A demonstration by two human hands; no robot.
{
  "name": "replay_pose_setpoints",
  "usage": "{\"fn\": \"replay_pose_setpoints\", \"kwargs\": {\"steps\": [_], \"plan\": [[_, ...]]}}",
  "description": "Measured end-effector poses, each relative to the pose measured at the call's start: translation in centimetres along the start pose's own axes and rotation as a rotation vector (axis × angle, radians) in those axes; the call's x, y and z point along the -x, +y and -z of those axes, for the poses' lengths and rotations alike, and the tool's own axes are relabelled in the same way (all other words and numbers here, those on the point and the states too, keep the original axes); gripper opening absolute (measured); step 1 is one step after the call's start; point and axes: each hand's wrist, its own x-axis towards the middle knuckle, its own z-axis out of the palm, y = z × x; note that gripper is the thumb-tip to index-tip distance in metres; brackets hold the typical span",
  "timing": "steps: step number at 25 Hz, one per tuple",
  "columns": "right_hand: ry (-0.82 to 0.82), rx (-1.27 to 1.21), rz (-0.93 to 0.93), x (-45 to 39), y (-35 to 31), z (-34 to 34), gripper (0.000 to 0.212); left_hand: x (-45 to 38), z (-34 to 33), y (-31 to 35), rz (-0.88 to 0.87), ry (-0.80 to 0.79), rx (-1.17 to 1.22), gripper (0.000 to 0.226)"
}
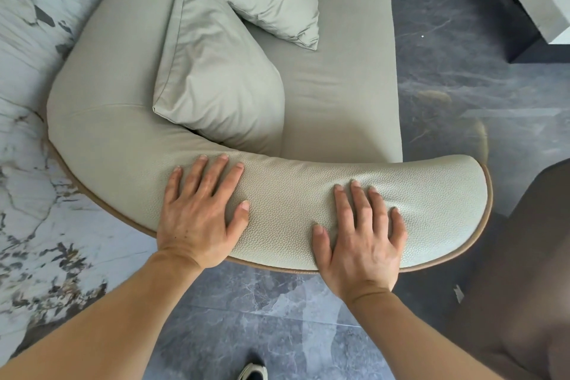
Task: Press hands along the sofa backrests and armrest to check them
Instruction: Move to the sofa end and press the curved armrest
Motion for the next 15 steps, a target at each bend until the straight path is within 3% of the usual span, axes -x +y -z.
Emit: {"fn": "replay_pose_setpoints", "kwargs": {"steps": [15], "plan": [[-0.041, 0.003, -0.007, -0.04, 0.0, -0.35, 0.066, -0.08, -0.2, -0.35, -0.012, -0.001, 0.024, 0.065]]}}
